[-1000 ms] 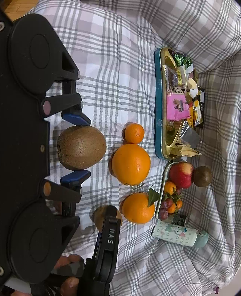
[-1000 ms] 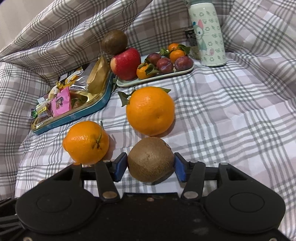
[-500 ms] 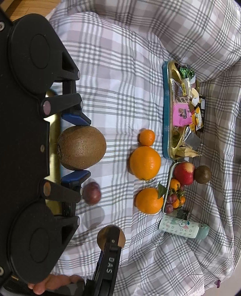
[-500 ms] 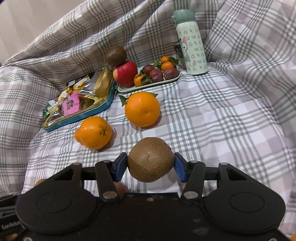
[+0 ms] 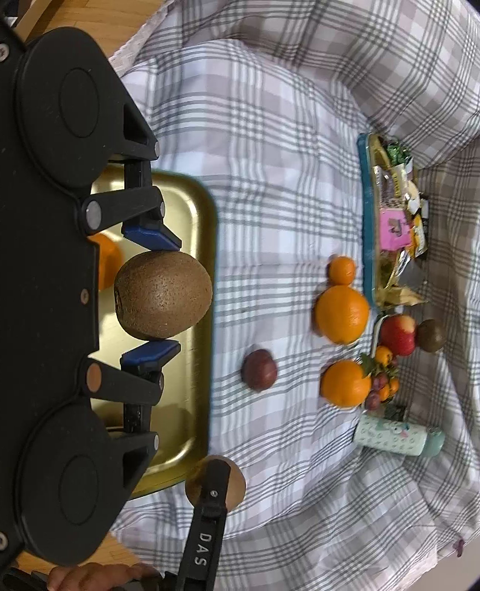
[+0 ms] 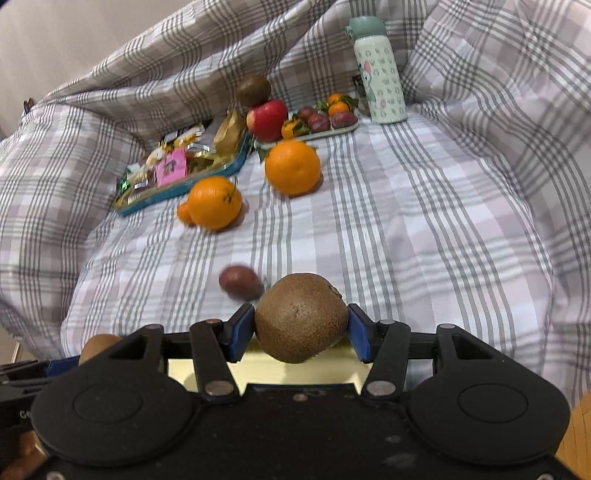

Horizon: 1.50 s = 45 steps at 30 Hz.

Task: Organize fruits
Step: 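Carry the kiwi with the left tool while the right tool carries its kiwi over the tray, then open the left tool to drop its kiwi while the right tool lowers and releases its kiwi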

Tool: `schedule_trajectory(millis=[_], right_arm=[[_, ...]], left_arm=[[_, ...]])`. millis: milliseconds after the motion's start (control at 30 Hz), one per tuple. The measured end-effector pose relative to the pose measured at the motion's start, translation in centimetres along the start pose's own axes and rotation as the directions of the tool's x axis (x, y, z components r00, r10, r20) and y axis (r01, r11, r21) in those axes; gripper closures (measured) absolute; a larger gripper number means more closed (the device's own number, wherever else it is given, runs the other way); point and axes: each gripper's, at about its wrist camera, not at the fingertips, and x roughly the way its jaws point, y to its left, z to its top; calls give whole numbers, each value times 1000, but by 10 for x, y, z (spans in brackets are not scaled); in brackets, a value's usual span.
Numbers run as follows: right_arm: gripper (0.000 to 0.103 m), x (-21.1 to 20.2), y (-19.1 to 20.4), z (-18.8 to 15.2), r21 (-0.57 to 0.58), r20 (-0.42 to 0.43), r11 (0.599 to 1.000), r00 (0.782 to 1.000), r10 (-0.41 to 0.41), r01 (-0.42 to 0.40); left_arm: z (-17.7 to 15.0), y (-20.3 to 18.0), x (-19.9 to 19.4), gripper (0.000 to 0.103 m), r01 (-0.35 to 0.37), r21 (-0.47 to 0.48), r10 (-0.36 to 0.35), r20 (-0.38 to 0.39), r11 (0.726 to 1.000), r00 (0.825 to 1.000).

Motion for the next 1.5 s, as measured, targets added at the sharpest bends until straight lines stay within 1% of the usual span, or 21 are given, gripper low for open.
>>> schedule_trajectory(millis=[200,400,500,667,833,1033,1133,1267,1400,1433,1500], right_arm=[[47,-7,-2,-24,-8,-43,1000,999,2,-2],[47,-6,-7,-36,3,-76,1000,997,-12,12],[47,-3,-8,-35,7,-79,1000,997,-20,21],[47,4,-8,-30,9,-77,1000,997,-24,25],[47,12,-4,-26,-4,-79,1000,997,-21,21],[47,20,-1,-23,-13,-91,1000,996,-20,19],[47,23,0,-23,-19,-95,1000,995,-22,20],[47,27,1,-23,-24,-105,999,994,-24,22],[47,31,2,-24,-29,-113,999,993,-28,25],[47,31,2,-24,-30,-115,999,993,-29,25],[47,33,2,-24,-32,-115,999,993,-30,26]], left_arm=[[-15,-8,1,45,10,14,-10,-28,1000,1000],[-22,-18,11,45,32,35,-30,-67,999,997],[-24,-21,17,45,34,49,-31,-73,998,997],[-22,-22,27,45,18,63,-13,-74,998,997],[-19,-21,35,45,22,61,-17,-79,998,997],[-16,-18,39,45,4,58,1,-85,998,996],[-16,-13,38,45,18,40,-14,-91,999,996],[-14,-10,34,45,44,34,-41,-84,998,996],[-14,-8,29,45,37,26,-35,-71,999,997],[-13,-8,28,47,38,28,-36,-61,999,998],[-11,-9,22,47,31,38,-29,-35,999,999]])
